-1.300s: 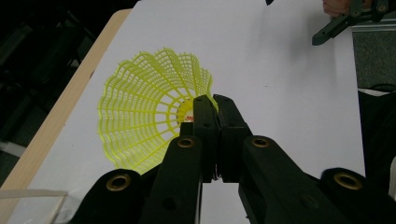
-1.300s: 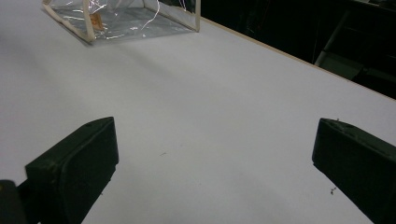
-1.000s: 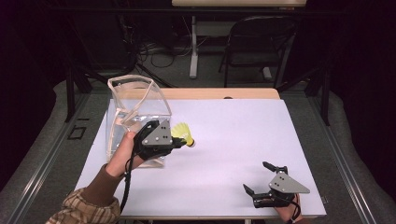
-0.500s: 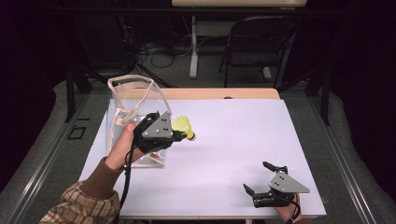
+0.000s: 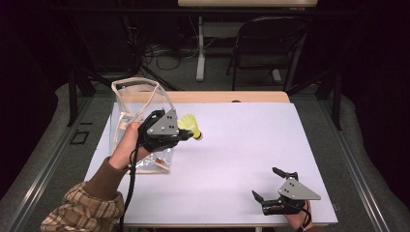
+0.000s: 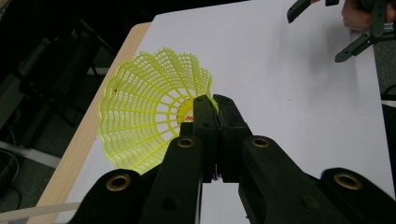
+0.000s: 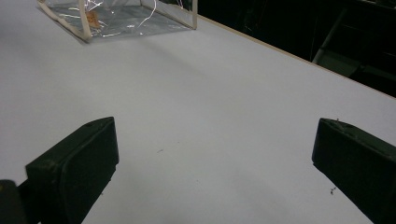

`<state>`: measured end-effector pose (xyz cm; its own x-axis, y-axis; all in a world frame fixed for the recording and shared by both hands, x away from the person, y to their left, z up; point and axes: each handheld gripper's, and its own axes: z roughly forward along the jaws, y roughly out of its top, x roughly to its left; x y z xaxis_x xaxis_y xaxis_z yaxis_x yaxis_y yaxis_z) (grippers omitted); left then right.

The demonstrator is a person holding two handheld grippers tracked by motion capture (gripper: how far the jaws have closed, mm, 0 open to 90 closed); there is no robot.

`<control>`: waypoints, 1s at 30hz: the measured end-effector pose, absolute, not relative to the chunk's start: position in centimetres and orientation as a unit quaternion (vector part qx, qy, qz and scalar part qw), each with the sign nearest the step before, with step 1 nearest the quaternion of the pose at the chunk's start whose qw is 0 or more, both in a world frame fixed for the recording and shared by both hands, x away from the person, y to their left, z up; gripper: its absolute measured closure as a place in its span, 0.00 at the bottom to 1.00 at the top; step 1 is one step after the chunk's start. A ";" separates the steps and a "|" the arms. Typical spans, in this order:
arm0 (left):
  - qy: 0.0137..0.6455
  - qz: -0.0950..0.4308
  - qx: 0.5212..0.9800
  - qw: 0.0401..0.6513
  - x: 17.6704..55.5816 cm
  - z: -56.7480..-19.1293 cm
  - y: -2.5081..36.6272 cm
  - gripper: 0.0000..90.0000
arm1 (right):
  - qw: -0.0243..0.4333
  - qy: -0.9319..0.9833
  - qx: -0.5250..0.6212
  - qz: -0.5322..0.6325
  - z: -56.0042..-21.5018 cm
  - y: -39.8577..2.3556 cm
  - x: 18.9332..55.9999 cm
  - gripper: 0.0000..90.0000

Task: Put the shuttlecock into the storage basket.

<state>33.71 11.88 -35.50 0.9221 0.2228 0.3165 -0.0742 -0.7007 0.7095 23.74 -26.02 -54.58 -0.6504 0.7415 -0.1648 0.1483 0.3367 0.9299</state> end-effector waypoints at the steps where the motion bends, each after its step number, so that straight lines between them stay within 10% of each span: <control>1: 0.041 0.195 0.901 0.385 33.9 -35.4 11.9 0.99 | 0.300 0.761 0.292 0.496 -54.6 -26.0 23.8 0.00; 30: 0.071 0.219 0.895 0.381 37.1 -33.8 12.9 0.99 | 0.299 0.762 0.293 0.494 -54.6 -26.1 23.8 0.00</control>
